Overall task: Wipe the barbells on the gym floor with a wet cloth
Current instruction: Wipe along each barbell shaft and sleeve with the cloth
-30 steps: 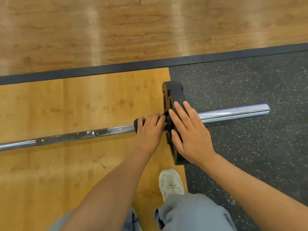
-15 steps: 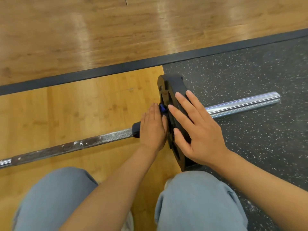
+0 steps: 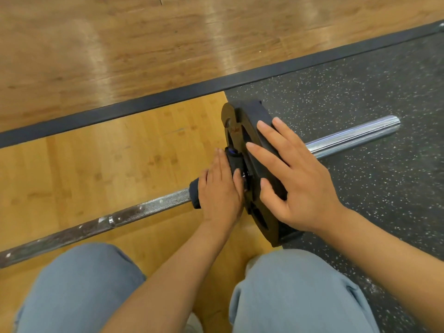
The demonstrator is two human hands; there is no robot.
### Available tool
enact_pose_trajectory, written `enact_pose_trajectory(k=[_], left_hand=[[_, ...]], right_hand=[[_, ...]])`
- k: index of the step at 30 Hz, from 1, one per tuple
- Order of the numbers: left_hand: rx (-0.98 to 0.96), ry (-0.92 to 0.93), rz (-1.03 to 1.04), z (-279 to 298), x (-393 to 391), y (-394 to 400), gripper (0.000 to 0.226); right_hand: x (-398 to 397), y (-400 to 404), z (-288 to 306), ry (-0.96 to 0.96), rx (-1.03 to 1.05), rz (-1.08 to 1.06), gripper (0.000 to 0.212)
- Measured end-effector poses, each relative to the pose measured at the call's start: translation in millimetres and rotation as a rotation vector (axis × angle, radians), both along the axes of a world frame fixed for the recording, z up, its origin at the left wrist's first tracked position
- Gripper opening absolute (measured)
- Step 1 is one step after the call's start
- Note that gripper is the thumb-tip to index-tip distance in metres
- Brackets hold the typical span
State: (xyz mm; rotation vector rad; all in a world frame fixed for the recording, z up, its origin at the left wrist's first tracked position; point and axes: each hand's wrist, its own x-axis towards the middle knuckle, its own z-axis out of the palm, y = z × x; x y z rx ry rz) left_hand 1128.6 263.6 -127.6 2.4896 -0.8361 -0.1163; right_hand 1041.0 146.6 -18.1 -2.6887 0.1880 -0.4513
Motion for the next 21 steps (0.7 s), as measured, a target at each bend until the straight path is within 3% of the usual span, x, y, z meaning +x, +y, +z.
enact_pose_trajectory(k=[6, 10, 12, 15, 18, 21], left_hand=[[0.053, -0.257, -0.397, -18, -5, 49, 0.063], [0.02, -0.015, -0.106, 0, 8, 15, 0.058], [0.018, 0.015, -0.059, 6, 9, 3, 0.058], [0.013, -0.115, -0.235, -5, 5, 23, 0.053], [0.077, -0.322, -0.439, -18, 2, 56, 0.075], [0.099, -0.417, -0.45, -25, 6, 59, 0.077]], right_hand=[[2, -1, 4, 0.017, -0.044, -0.001, 0.053], [2, -1, 4, 0.036, -0.133, 0.009, 0.054], [2, -2, 6, 0.048, -0.185, 0.03, 0.053], [4, -4, 9, 0.064, -0.213, 0.064, 0.054], [3, -5, 10, 0.057, -0.197, 0.072, 0.053], [2, -5, 9, 0.037, -0.179, 0.06, 0.052]])
